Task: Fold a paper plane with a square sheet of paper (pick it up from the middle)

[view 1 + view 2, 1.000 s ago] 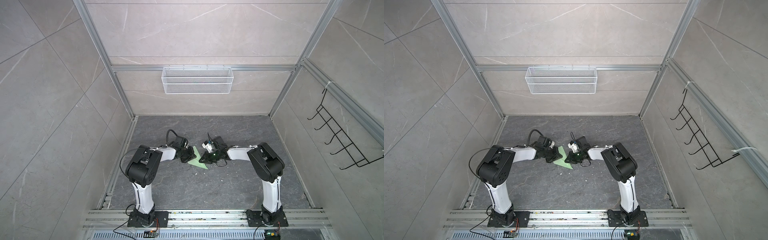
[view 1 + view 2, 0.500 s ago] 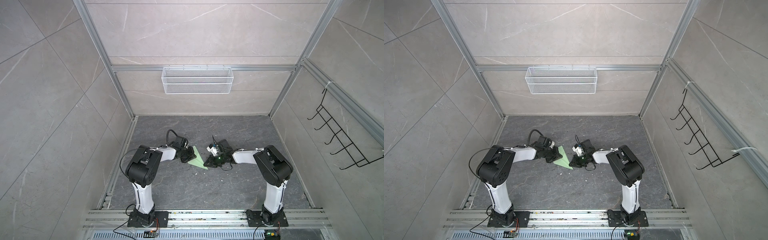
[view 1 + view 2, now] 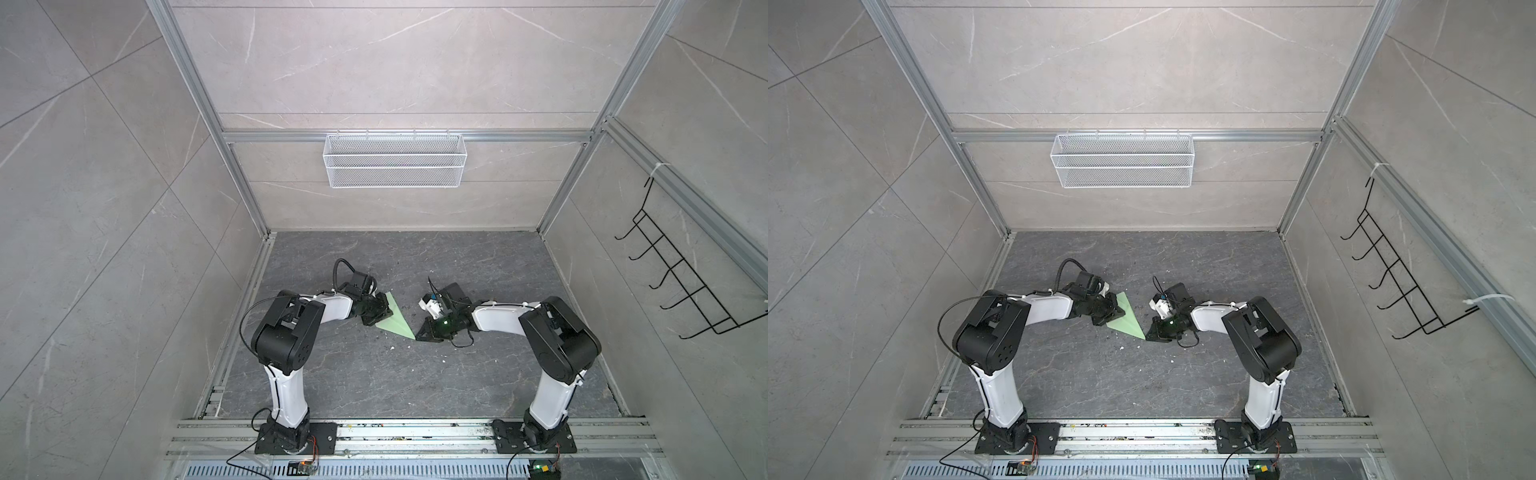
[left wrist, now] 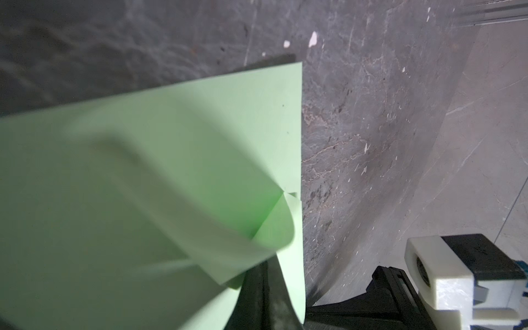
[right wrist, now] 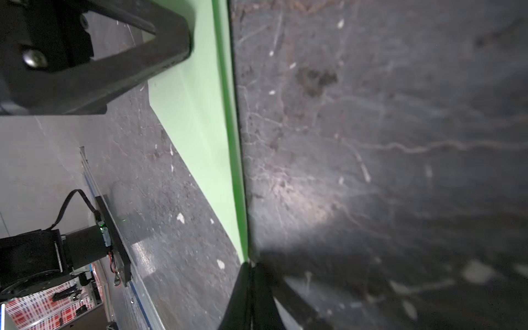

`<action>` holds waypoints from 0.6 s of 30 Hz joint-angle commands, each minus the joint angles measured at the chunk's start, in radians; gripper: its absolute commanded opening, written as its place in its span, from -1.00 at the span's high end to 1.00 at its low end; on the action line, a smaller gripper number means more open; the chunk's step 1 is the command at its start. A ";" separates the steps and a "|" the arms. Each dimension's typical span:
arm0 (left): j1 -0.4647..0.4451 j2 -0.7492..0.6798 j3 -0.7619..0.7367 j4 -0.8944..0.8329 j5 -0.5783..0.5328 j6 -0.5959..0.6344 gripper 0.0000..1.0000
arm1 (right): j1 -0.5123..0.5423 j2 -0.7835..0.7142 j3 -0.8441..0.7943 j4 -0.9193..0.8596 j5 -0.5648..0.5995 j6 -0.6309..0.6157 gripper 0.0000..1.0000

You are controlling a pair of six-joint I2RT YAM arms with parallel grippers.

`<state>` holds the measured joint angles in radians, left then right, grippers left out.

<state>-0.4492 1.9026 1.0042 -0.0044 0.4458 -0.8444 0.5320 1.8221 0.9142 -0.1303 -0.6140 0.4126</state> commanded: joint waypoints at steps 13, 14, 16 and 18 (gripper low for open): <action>0.001 0.047 -0.006 -0.148 -0.086 0.040 1.00 | 0.147 0.126 0.331 -0.139 0.295 -0.062 0.84; 0.000 0.046 -0.006 -0.148 -0.083 0.043 1.00 | 0.150 0.138 0.337 -0.145 0.294 -0.066 0.83; 0.000 0.042 -0.006 -0.143 -0.075 0.051 1.00 | 0.157 0.150 0.346 -0.161 0.288 -0.078 0.78; 0.001 0.039 -0.006 -0.137 -0.068 0.059 1.00 | 0.161 0.160 0.351 -0.181 0.300 -0.088 0.76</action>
<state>-0.4492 1.9041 1.0161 -0.0227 0.4469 -0.8249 0.6827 1.9591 1.2385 -0.2424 -0.3458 0.3569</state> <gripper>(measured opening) 0.045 0.116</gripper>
